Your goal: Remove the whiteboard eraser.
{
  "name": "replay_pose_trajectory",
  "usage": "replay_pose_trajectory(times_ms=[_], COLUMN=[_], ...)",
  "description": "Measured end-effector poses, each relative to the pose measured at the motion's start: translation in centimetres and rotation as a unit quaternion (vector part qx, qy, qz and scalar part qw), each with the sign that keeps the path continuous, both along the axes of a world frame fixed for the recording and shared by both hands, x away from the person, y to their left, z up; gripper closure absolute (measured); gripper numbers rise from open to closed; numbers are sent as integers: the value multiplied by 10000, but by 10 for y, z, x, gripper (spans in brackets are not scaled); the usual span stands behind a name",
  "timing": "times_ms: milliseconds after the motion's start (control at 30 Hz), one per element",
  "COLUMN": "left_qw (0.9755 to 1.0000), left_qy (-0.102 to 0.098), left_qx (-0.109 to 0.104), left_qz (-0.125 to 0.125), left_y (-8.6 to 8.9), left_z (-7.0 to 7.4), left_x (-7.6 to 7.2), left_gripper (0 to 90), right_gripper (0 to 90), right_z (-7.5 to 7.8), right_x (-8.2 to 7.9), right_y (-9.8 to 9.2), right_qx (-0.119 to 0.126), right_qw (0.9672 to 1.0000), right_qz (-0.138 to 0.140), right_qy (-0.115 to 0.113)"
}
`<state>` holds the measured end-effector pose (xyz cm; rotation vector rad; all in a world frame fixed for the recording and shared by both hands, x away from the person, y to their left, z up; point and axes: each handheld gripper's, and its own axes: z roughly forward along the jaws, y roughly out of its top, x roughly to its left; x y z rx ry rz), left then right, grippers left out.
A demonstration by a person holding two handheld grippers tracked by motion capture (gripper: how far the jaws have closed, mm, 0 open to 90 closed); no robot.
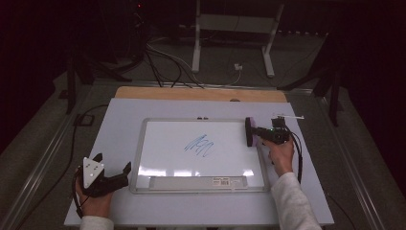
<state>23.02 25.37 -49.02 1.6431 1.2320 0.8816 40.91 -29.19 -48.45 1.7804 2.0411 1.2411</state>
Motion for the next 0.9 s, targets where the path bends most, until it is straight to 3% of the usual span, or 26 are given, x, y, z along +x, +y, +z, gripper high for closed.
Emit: replay_pose_trajectory(times_ms=[333, 433, 700, 900], left_qw=[10000, 10000, 10000, 10000], left_qy=[13, 9, 14, 11], left_qx=[-8, 4, 13, 11], left_qz=[13, 5, -5, 0], left_y=[1, 0, 0, 0], left_z=[0, 0, 0, 0], left_x=[0, 0, 0, 0], left_gripper=[8, 8, 8, 8], right_gripper=[437, 401, 363, 406], right_z=[-8, -11, -13, -14], right_x=[5, 6, 7, 6], right_y=[13, 16, 18, 21], right_qx=[214, 155, 109, -43], right_qw=[9994, 9992, 9987, 9986], right_qz=[178, 248, 303, 368], right_qy=[219, 267, 401, 382])
